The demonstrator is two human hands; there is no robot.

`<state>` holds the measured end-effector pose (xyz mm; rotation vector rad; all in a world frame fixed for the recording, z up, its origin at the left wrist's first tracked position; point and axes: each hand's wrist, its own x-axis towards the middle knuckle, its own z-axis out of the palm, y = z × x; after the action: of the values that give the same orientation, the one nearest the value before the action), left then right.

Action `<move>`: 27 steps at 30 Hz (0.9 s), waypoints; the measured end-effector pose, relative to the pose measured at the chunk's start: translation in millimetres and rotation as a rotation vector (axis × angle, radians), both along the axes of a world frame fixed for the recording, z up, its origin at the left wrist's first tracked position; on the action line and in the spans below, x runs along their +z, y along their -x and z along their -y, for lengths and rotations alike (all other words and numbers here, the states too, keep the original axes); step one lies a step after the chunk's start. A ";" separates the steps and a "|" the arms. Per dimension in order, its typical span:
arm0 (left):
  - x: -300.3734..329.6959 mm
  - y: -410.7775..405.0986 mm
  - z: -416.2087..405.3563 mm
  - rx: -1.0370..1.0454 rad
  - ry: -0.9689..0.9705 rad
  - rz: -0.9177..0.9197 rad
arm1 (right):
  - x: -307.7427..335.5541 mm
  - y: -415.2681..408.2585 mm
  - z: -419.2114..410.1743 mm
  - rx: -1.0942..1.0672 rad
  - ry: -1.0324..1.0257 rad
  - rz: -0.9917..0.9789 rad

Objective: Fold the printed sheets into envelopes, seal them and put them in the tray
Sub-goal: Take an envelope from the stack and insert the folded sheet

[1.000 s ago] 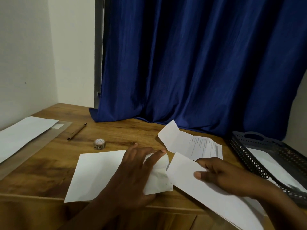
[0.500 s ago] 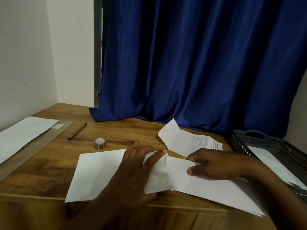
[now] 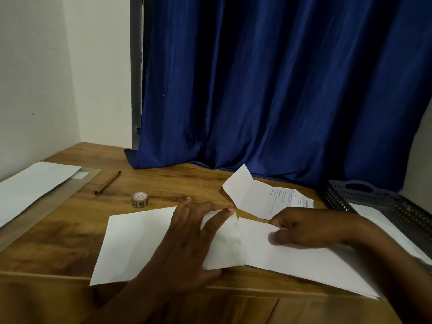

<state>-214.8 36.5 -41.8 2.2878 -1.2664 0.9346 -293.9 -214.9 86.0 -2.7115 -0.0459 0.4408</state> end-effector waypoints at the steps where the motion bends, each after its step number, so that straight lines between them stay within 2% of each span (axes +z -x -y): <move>1: 0.5 0.0 0.1 -0.004 -0.002 -0.004 | 1.4 -0.1 -1.1 0.015 -0.007 0.004; 11: -1.5 -1.3 -0.1 -0.014 0.025 -0.105 | 5.4 4.8 -7.6 0.089 0.065 0.061; 20: 0.0 0.1 -0.5 -0.056 -0.001 -0.115 | 12.0 -8.0 -18.8 0.147 0.161 0.074; 27: 0.6 0.8 -1.6 -0.092 0.028 -0.085 | 22.1 -12.0 -19.4 0.174 0.379 0.023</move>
<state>-215.6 38.1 -41.2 2.2037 -1.3019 0.8097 -281.8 -195.5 108.1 -3.1001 -0.2275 0.5135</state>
